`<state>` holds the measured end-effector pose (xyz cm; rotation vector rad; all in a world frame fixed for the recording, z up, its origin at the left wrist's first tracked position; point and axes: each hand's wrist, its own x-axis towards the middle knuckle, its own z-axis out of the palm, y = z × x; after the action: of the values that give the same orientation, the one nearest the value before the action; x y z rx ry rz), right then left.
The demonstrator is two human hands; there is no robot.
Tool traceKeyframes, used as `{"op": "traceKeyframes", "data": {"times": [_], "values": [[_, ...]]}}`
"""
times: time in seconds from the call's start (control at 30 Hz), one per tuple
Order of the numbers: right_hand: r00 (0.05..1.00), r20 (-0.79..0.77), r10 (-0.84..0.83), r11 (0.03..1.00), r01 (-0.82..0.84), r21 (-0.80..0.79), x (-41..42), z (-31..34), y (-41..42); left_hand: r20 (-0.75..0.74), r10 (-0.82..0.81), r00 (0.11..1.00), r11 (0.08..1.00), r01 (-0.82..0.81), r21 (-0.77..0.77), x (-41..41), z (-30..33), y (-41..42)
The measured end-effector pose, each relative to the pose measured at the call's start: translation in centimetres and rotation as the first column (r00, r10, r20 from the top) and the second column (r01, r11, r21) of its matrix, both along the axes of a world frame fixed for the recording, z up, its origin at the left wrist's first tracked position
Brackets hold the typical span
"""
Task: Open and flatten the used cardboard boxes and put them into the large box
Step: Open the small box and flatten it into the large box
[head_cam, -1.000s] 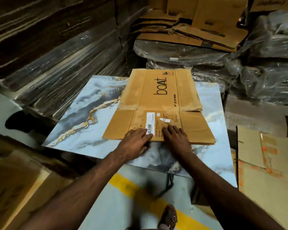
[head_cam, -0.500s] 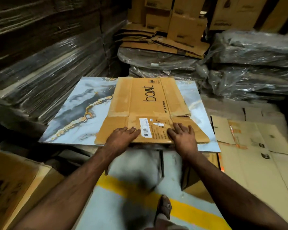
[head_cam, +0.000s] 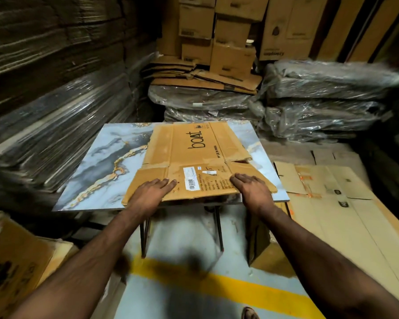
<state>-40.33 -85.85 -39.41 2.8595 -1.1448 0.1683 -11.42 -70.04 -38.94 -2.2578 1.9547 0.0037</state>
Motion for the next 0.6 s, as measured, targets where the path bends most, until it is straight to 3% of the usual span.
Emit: {"op": "traceKeyframes", "data": {"times": [0.17, 0.33, 0.6], "values": [[0.970, 0.242, -0.022, 0.997, 0.040, -0.070, -1.7, 0.9, -0.6, -0.076, -0.035, 0.996, 0.993, 0.025, -0.118, -2.0, 3.0, -1.4], [0.870, 0.482, -0.102, 0.960, 0.213, -0.180, -6.2, 3.2, -2.6, -0.194, -0.110, 0.975, 0.928, 0.031, -0.370, -6.7, 6.1, -5.5], [0.796, 0.558, -0.234, 0.855, 0.442, -0.272, -19.3, 5.8, -8.4, -0.216, -0.350, 0.912, 0.819, 0.186, -0.543, -17.8, 7.5, -17.9]]}}
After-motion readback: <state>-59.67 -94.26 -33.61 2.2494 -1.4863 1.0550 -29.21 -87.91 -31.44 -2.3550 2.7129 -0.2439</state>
